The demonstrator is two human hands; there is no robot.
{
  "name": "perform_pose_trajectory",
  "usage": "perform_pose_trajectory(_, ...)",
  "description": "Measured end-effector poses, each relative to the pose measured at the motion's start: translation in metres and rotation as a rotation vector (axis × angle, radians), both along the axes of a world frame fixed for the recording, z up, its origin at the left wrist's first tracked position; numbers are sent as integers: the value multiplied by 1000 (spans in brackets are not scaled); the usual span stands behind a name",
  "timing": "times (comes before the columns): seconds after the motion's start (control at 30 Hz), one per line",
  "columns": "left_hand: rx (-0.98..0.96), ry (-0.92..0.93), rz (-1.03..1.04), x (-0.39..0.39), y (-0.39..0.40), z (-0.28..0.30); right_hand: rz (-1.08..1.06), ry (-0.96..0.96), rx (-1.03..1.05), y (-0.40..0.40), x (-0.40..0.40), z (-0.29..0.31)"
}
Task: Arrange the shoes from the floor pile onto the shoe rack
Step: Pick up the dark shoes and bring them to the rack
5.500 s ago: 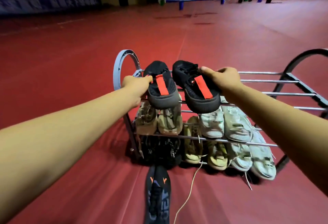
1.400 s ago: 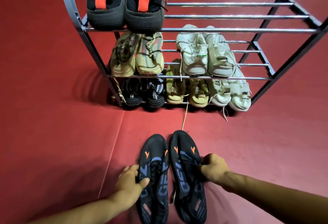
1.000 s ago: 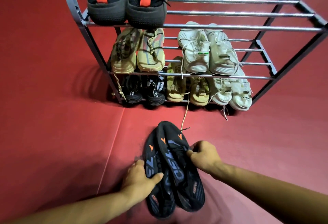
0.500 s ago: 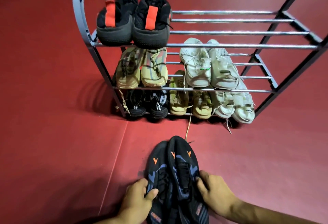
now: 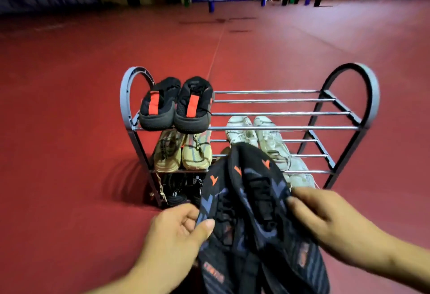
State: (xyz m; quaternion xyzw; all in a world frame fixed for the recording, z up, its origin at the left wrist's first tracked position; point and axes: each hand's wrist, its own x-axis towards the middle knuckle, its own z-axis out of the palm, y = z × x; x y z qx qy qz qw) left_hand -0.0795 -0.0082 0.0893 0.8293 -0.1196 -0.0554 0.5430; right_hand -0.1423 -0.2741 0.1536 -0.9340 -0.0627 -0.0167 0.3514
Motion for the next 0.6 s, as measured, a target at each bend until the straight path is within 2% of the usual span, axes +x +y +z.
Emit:
perform_pose_trajectory(0.13,-37,-229,19,53,-45,68,-102,-152,-98,-45,49,68)
perform_pose_trajectory(0.27,-1,-271,68,118,-107,112,-260,-190,-230,-96,111,102)
perform_pose_trajectory(0.4,4,-173,160,178,-139,116,-391,-180,-208,-121,163,100)
perform_pose_trajectory(0.53,46,-89,294,205,-163,99,-564,-81,-210,-158,189,62)
perform_pose_trajectory(0.6,106,-120,331,204,-164,90,-620,-72,-117,-166,188,41)
